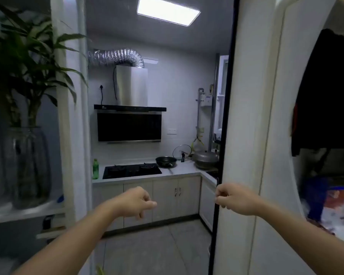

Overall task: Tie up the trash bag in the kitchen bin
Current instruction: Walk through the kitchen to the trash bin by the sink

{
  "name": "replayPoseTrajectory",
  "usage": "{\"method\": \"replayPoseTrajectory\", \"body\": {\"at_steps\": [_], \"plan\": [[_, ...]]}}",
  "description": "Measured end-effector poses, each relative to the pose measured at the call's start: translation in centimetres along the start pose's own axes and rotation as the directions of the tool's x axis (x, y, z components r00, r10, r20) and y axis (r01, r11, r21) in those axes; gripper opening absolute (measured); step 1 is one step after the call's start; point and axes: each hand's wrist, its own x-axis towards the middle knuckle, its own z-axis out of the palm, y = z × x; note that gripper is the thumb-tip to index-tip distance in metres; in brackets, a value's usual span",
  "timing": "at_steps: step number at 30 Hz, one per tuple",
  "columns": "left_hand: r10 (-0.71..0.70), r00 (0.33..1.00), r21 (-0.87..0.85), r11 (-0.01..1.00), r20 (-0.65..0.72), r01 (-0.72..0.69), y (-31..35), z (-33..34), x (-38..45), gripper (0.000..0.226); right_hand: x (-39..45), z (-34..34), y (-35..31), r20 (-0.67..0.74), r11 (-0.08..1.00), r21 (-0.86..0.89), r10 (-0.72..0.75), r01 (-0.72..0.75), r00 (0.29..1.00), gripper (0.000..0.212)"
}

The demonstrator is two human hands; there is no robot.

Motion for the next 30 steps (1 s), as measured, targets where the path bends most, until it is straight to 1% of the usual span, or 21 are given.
{"method": "replayPoseTrajectory", "body": {"at_steps": [4,9,12,14,17,21,24,26,30], "plan": [[-0.020,0.999,-0.038,0.999,-0.025,0.019,0.2,-0.2,4.0,0.034,4.2,-0.2,1.9,-0.002,1.000,-0.015,-0.008,0.008,1.000,0.016],[-0.056,0.998,-0.039,0.998,0.036,0.058,-1.5,-0.3,12.1,0.030,11.8,0.5,4.0,0.013,1.000,-0.022,-0.022,0.023,1.000,0.016],[-0.047,0.999,-0.055,0.997,0.021,0.048,-3.3,-0.6,16.7,0.027,16.0,1.2,4.4,0.003,1.000,0.000,-0.024,0.024,1.000,0.016],[-0.028,1.000,-0.018,0.999,0.008,0.029,-4.9,-0.8,19.8,0.025,18.8,2.0,4.6,-0.002,1.000,0.000,-0.014,0.014,1.000,0.017],[-0.008,0.999,0.068,0.998,0.044,0.004,-7.6,-1.6,24.6,0.021,23.2,3.3,4.6,-0.003,1.000,-0.023,-0.010,0.010,1.000,0.017],[0.005,0.998,0.014,1.000,0.066,-0.006,-10.4,-4.1,31.4,0.023,29.2,4.1,4.0,-0.002,0.999,0.028,0.026,-0.026,1.000,0.019],[0.033,0.999,-0.025,0.999,0.030,-0.033,-11.8,-4.7,36.7,0.031,33.4,4.9,4.0,-0.040,0.996,0.082,0.045,-0.042,0.998,0.020],[0.041,0.999,-0.075,0.996,0.017,-0.039,-12.7,-4.6,40.0,0.035,36.1,5.6,4.1,-0.033,0.996,0.078,0.052,-0.049,0.998,0.021],[0.037,0.996,-0.091,0.995,0.079,-0.030,-14.8,-5.2,45.8,0.033,42.3,6.3,4.8,0.011,0.998,0.039,0.054,-0.054,0.998,0.021]]}}
